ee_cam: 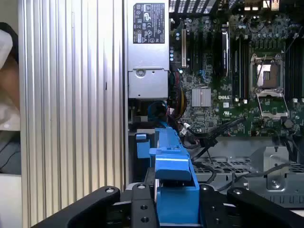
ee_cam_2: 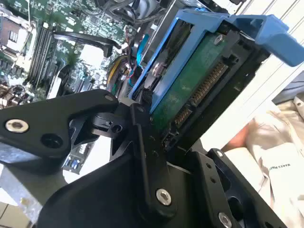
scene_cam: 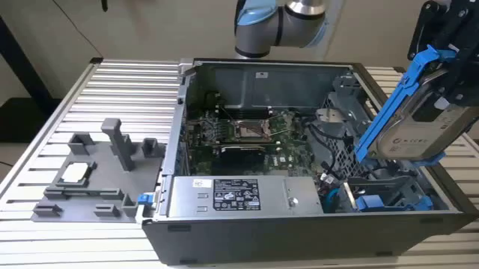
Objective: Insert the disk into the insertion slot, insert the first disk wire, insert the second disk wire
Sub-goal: 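Insert the disk into the insertion slot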
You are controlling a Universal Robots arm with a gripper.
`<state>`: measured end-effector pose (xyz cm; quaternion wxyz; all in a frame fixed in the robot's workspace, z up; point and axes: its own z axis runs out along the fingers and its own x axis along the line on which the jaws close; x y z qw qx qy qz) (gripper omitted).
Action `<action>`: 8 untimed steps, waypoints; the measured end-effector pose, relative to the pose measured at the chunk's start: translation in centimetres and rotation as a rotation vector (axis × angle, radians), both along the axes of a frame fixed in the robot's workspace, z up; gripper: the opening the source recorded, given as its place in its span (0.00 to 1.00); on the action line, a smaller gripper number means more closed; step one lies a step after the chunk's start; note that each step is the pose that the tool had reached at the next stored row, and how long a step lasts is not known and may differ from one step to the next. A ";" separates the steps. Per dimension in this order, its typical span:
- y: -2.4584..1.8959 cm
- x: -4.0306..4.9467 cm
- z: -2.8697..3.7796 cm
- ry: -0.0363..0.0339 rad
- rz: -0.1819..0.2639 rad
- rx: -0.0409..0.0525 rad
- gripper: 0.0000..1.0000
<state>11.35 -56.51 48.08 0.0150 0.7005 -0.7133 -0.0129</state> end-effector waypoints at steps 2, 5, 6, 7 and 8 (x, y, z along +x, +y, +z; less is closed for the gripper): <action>0.00 0.00 0.00 0.0000 0.000 0.0000 0.33; 0.00 0.00 0.00 0.0000 0.000 0.0000 0.33; 0.00 0.01 -0.03 0.0000 0.000 -0.0004 0.33; 0.00 0.02 -0.07 0.0000 0.000 -0.0010 0.33; 0.00 0.02 -0.12 0.0000 0.000 -0.0013 0.33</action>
